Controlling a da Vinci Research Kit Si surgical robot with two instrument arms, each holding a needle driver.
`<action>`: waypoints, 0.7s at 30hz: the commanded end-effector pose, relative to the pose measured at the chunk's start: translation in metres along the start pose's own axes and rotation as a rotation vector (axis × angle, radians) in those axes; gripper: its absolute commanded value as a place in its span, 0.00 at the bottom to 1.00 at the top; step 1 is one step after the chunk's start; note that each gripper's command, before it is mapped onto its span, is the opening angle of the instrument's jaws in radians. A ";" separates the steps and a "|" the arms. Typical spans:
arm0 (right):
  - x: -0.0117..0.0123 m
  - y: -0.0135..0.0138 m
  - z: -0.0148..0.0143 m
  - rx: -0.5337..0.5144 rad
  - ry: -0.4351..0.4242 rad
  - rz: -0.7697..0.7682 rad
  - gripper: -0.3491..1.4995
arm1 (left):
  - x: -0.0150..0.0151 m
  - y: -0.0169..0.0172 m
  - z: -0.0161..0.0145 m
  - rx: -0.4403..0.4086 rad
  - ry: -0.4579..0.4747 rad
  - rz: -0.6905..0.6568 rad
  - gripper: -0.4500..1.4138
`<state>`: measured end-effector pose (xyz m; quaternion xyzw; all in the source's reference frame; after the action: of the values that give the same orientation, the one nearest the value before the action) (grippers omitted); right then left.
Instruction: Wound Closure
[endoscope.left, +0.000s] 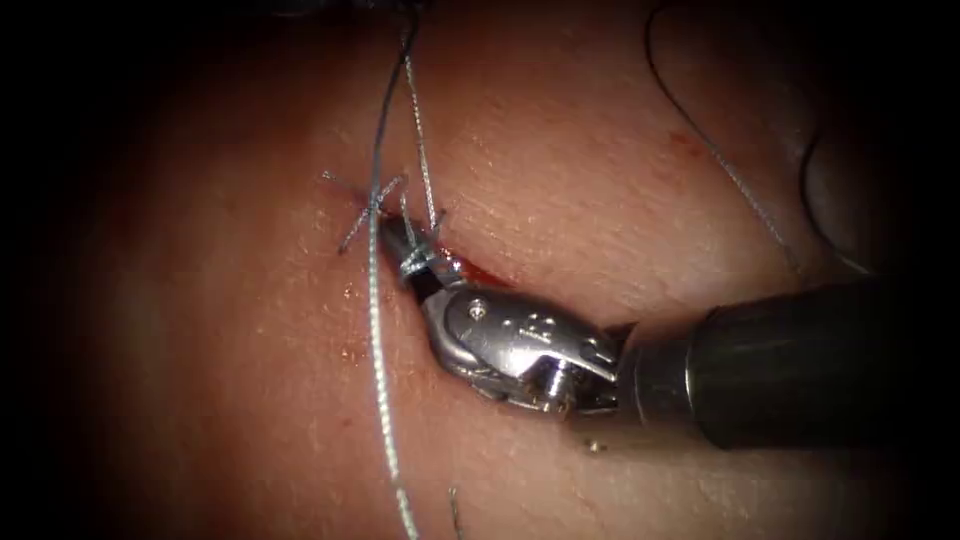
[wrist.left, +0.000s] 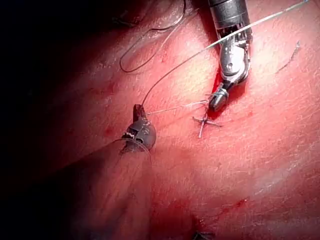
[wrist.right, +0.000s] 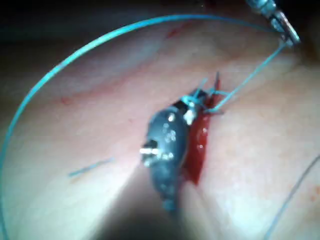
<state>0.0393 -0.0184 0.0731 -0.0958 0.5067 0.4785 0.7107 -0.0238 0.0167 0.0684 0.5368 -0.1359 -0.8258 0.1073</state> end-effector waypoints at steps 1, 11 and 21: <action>-0.0007 -0.0014 -0.0002 0.007 -0.009 -0.006 0.00 | -0.0002 -0.0007 0.0008 0.004 -0.001 0.000 0.00; -0.0030 -0.0029 -0.0008 0.010 -0.054 -0.034 0.00 | -0.0002 -0.0059 0.0036 0.049 -0.002 -0.012 0.00; -0.0032 -0.0038 -0.0046 0.036 -0.071 -0.043 0.00 | -0.0015 -0.0064 0.0072 0.061 -0.006 -0.003 0.00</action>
<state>0.0387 -0.0243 0.0720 -0.0794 0.4869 0.4576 0.7397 -0.0295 0.0238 0.0700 0.5367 -0.1595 -0.8239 0.0881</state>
